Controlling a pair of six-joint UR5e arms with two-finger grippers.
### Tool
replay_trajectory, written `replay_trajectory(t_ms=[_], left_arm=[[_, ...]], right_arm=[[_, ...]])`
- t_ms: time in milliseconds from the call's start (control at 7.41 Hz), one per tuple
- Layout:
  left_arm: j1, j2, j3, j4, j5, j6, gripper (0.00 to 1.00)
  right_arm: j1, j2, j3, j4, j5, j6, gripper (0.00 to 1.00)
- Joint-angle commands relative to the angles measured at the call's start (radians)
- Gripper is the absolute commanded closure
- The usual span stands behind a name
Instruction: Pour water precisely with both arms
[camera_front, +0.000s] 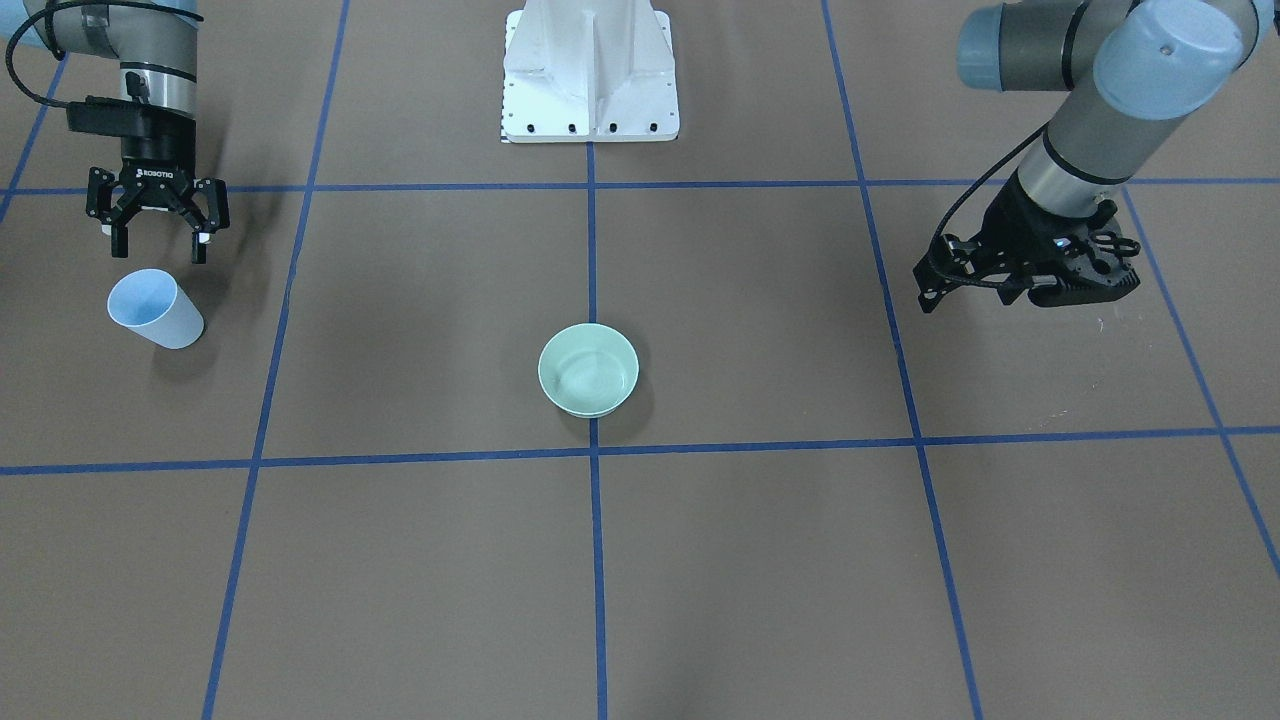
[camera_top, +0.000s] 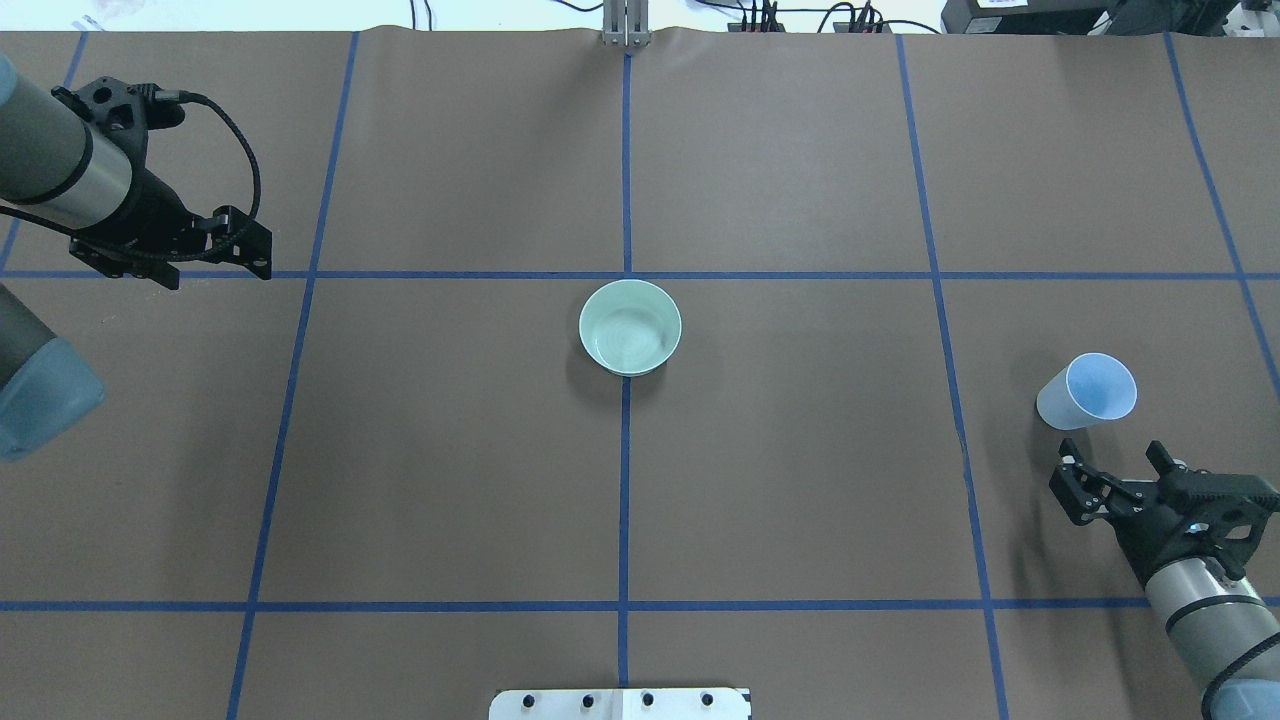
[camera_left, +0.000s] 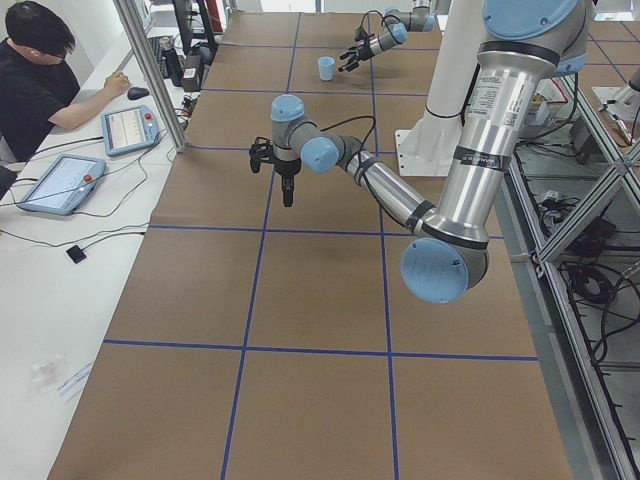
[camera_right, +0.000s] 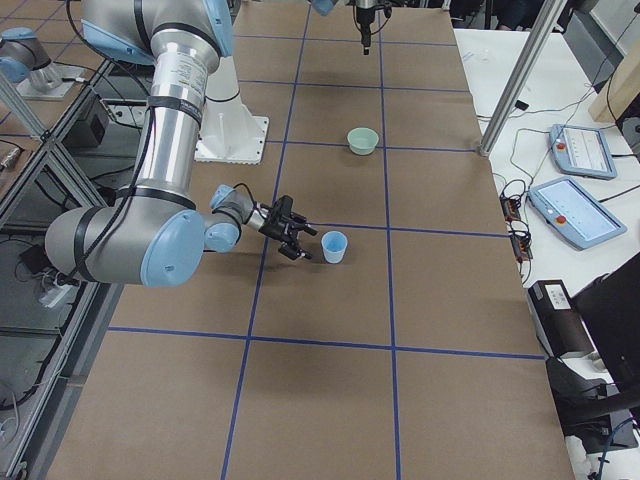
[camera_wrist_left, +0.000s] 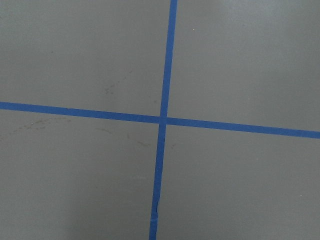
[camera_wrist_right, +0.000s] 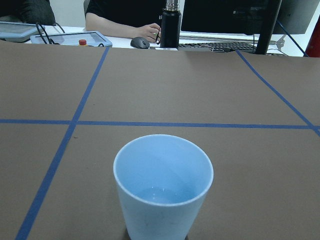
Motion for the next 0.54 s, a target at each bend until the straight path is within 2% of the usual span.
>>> replay_trajectory(t_ms=[0, 405], left_arm=[[0.0, -0.001, 0.012, -0.002, 0.0, 0.001, 0.0], [0.002, -0.005, 0.02, -0.003, -0.002, 0.0, 0.0]], right_arm=[[0.001, 0.031, -0.047, 0.009, -0.01, -0.031, 0.01], [0.035, 0.054, -0.055, 0.009, -0.002, -0.098, 0.01]])
